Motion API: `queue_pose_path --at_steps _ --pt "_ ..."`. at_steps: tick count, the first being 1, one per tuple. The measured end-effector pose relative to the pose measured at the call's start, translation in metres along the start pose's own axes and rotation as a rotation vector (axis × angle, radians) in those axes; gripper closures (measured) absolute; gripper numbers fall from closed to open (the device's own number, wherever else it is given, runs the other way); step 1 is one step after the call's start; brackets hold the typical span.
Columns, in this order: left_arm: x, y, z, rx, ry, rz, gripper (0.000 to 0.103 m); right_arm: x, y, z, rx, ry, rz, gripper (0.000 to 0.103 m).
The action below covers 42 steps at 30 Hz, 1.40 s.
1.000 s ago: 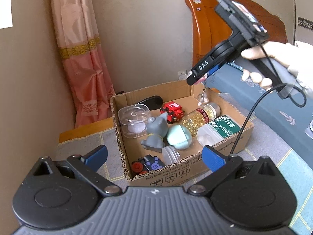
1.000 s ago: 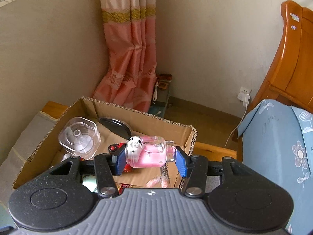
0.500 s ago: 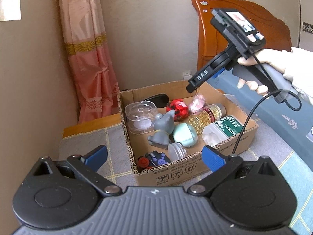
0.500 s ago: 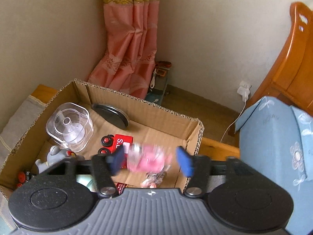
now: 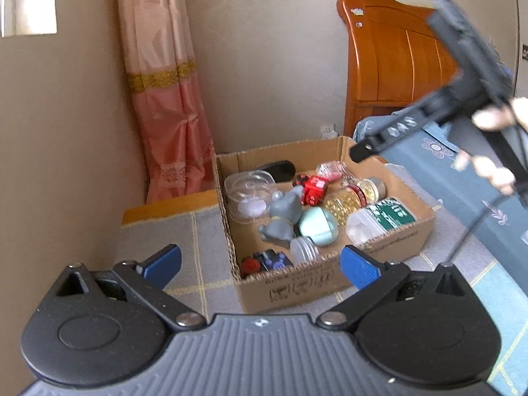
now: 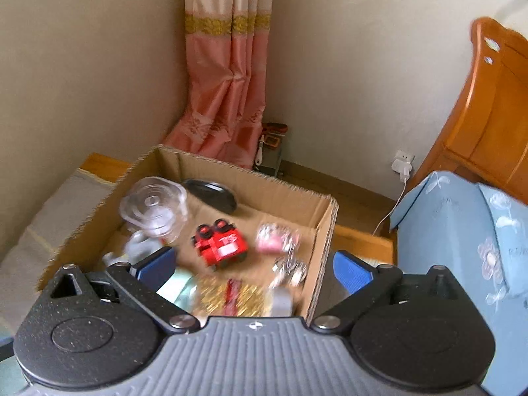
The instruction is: Organize rigid objects
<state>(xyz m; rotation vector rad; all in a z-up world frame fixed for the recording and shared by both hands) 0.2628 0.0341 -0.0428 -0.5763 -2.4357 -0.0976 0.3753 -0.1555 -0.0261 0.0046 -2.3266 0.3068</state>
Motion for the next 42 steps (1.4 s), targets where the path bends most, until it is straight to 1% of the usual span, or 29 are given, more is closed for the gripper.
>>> queue_pose_path --at_steps 3,6,8,12,14,16,19,21,25,30,38,42 --pt "0.006 -0.002 0.006 0.011 0.017 -0.021 0.001 0.022 0.006 0.021 -0.027 -0.014 -0.016 0.000" --pt "0.012 -0.007 0.013 0.022 0.029 -0.027 0.001 0.042 0.012 0.044 -0.033 -0.033 0.017 0.000" --pt "0.018 -0.010 0.018 0.038 0.025 -0.047 0.001 0.057 0.017 0.058 -0.034 -0.049 0.040 0.000" --pt "0.025 -0.014 0.031 0.088 0.037 -0.089 0.001 0.087 0.027 0.089 -0.081 -0.072 0.049 0.000" --pt "0.030 -0.017 0.038 0.121 0.051 -0.097 0.001 0.096 0.033 0.104 -0.113 -0.070 0.051 0.000" --pt "0.034 -0.021 0.042 0.148 0.063 -0.104 0.001 0.103 0.038 0.121 -0.133 -0.058 0.075 0.000" --pt "0.041 -0.026 0.049 0.170 0.089 -0.143 0.001 0.112 0.043 0.143 -0.152 -0.030 0.111 0.000" --pt "0.044 -0.029 0.050 0.169 0.095 -0.159 0.001 0.120 0.044 0.152 -0.169 -0.022 0.116 0.000" --pt "0.055 -0.037 0.046 0.144 0.082 -0.182 0.001 0.135 0.042 0.159 -0.198 -0.030 0.123 0.000" --pt "0.067 -0.041 0.039 0.156 0.062 -0.185 0.001 0.149 0.035 0.157 -0.217 -0.057 0.143 0.000" --pt "0.068 -0.040 0.036 0.165 0.059 -0.216 0.001 0.155 0.031 0.155 -0.230 -0.071 0.150 0.000" --pt "0.066 -0.041 0.038 0.167 0.071 -0.217 0.001 0.155 0.032 0.155 -0.234 -0.069 0.144 0.000"
Point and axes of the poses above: each gripper's, at about its wrist camera, not at the fingertips, and x roughly against the way its jaws point, y to its left, z to its underside, the point moved 9 cm from there along -x, roughly the way its jaws point, and after that the axes turned 11 degrees about z, right-handed, at the moved point
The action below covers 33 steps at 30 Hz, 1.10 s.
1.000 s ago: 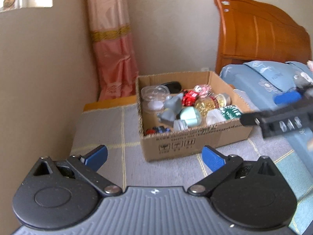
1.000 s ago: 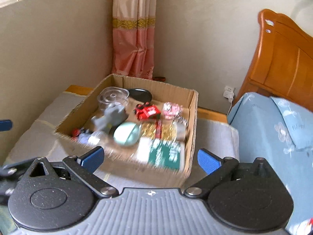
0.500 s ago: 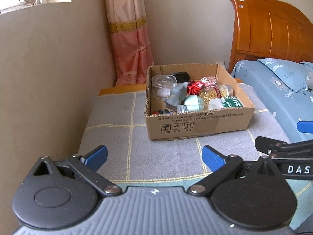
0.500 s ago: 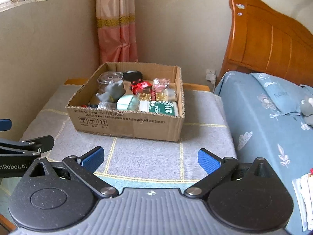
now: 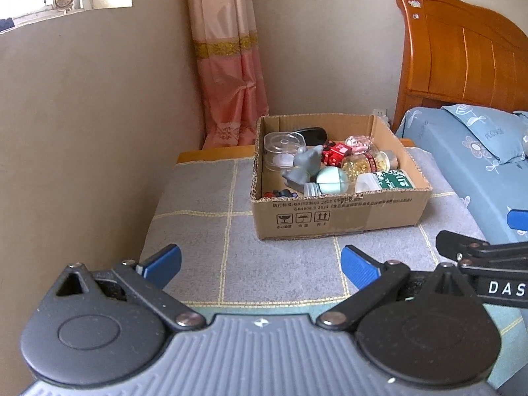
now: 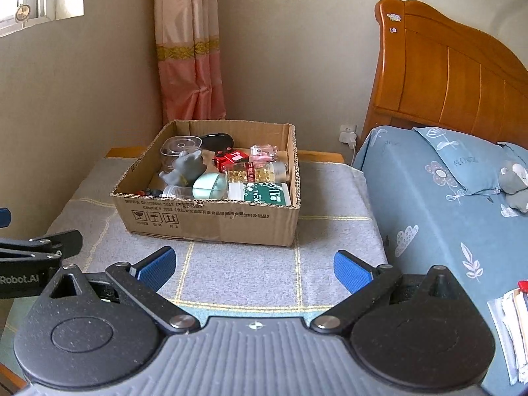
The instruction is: Organize rigid objects
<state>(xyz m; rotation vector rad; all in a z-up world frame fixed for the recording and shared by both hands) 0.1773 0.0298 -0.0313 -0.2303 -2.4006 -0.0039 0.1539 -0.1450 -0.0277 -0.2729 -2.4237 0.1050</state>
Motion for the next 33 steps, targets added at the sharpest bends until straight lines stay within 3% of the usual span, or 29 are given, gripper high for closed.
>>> queue_pose_path --at_steps 33 --pt "0.0036 -0.0047 0.0004 -0.002 0.004 -0.006 0.001 -0.0003 -0.0005 -0.0004 0.004 0.000 0.007 0.000"
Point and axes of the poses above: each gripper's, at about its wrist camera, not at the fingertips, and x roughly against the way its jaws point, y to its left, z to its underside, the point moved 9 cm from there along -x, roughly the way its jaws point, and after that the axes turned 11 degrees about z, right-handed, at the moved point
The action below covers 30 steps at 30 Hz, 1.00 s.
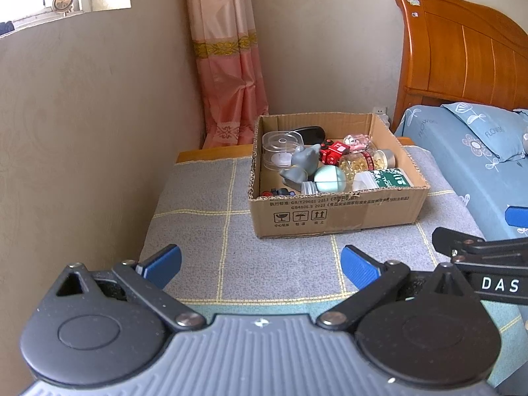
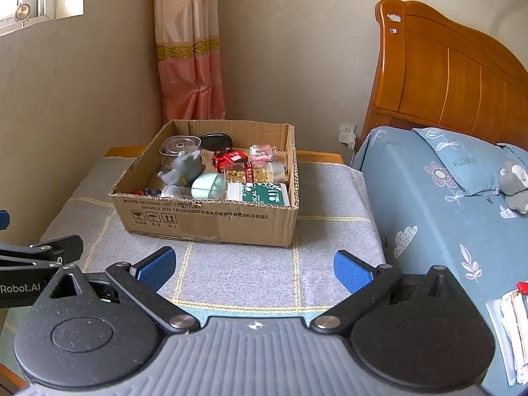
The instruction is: Organize rigid objects
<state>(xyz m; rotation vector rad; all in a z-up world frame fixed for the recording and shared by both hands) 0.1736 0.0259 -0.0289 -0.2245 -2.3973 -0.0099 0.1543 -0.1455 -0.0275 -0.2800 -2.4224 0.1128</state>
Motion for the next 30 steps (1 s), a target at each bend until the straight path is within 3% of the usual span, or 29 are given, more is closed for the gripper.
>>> queue_pose_path --at_steps 30 --pt "0.0042 -0.0048 -0.0023 -0.003 -0.007 0.009 0.001 0.0031 -0.0028 -0.0012 -0.003 -0.003 0.005 0.000"
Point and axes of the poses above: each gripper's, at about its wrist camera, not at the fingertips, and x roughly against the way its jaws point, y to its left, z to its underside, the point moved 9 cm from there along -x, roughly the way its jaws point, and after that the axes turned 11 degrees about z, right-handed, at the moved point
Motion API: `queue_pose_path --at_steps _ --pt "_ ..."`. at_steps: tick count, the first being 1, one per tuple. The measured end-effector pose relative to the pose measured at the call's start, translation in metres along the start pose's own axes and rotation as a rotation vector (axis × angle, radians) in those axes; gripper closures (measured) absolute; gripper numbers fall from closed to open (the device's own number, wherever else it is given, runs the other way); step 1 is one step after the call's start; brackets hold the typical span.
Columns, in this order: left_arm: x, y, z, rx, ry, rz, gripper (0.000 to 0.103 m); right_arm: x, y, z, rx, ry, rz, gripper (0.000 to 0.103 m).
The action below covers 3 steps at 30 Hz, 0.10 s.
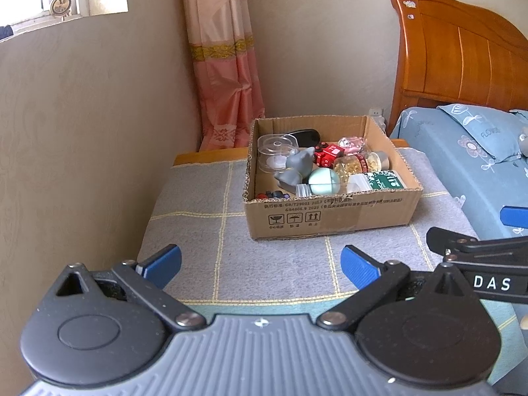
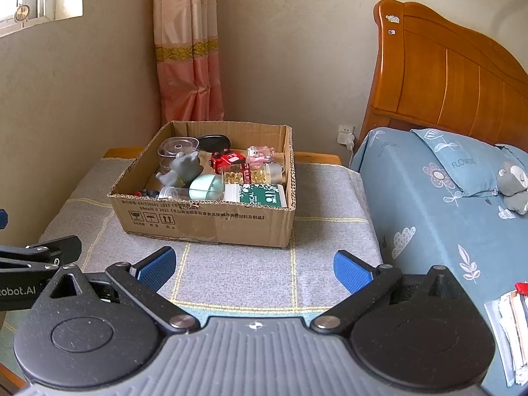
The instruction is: Organize rigid objects
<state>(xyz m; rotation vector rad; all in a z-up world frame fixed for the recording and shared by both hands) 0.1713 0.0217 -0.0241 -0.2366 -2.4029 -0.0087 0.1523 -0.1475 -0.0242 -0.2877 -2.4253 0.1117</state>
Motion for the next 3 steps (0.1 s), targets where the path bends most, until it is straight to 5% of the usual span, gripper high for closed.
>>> queue_pose_path --at_steps 3 --pt "0.0003 0.0001 0.0000 0.000 -0.001 0.000 0.001 0.0008 -0.0002 0.0001 -0.002 -0.001 0.001 0.000"
Point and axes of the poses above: each gripper's, at about its wrist camera, not at the fingertips, and x roughly against the way its jaws point, y to its left, z to its underside, the point moved 9 cm from there along -x, roughly the way its jaws point, and after that the axes turned 11 degrees about z, right-handed, at the moved point
